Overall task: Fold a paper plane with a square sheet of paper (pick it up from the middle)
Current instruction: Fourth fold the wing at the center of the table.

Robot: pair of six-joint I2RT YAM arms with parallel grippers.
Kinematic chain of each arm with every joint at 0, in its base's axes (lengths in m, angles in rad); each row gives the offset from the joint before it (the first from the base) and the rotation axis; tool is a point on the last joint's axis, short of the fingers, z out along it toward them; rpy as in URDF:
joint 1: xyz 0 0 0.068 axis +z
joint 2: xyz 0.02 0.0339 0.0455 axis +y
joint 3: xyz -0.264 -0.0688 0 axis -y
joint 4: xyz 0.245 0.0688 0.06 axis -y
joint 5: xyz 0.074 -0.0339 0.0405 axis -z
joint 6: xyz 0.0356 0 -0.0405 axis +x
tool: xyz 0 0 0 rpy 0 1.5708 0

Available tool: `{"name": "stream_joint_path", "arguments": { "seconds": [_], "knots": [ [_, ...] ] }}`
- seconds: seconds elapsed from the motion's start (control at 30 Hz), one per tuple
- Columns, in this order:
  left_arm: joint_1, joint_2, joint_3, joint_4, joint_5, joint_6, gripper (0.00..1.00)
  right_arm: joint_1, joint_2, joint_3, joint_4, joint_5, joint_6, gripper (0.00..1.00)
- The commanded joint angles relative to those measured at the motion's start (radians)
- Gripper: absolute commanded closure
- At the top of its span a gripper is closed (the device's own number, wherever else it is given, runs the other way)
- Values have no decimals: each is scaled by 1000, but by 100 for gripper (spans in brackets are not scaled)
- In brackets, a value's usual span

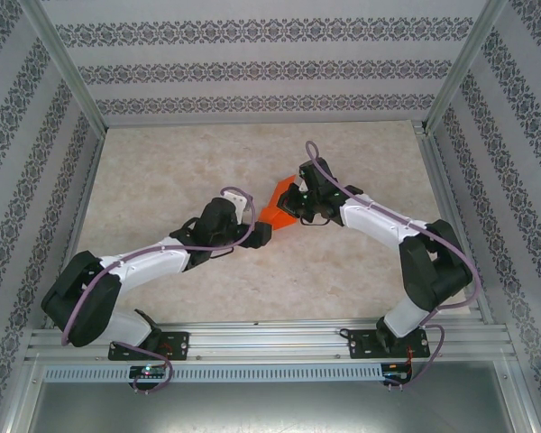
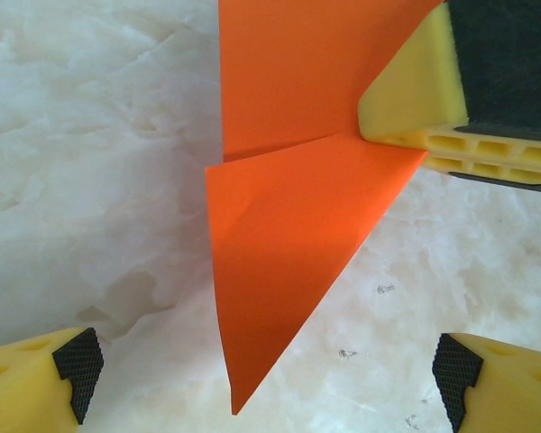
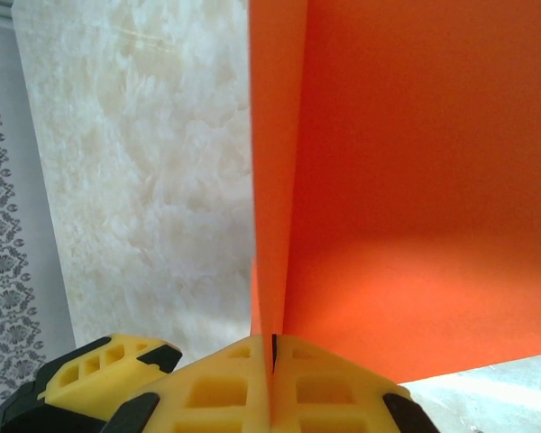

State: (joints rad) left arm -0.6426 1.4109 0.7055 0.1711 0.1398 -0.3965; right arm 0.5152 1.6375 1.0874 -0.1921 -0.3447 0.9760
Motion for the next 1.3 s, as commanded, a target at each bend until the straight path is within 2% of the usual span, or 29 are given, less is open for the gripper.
{"name": "stream_joint_path", "arguments": {
  "seconds": [0.0, 0.2, 0.5, 0.7, 0.9, 1.03, 1.1, 1.27],
  "knots": [
    [-12, 3, -23, 95, -24, 51, 4, 3, 43, -10, 43, -8, 62, 97],
    [-18, 99, -22, 155, 0, 123, 6, -26, 134, -77, 172, -103, 179, 97],
    [-67, 208, -10, 201, -41, 324, 13, -49, 166, -52, 68, -109, 193, 96],
    [-94, 290, 33, 199, -94, 472, 26, -53, 176, -31, 23, -113, 205, 93],
    [-106, 347, 58, 239, -120, 556, 40, -56, 171, -13, -16, -114, 212, 91],
    [-111, 351, 63, 248, -116, 576, 50, -57, 177, -3, -33, -117, 209, 90],
    [-112, 349, 59, 257, -104, 577, 51, -58, 181, -1, -37, -123, 211, 90],
    [-113, 356, 61, 254, -95, 571, 62, -58, 188, 0, -38, -129, 213, 89]
  ]
}}
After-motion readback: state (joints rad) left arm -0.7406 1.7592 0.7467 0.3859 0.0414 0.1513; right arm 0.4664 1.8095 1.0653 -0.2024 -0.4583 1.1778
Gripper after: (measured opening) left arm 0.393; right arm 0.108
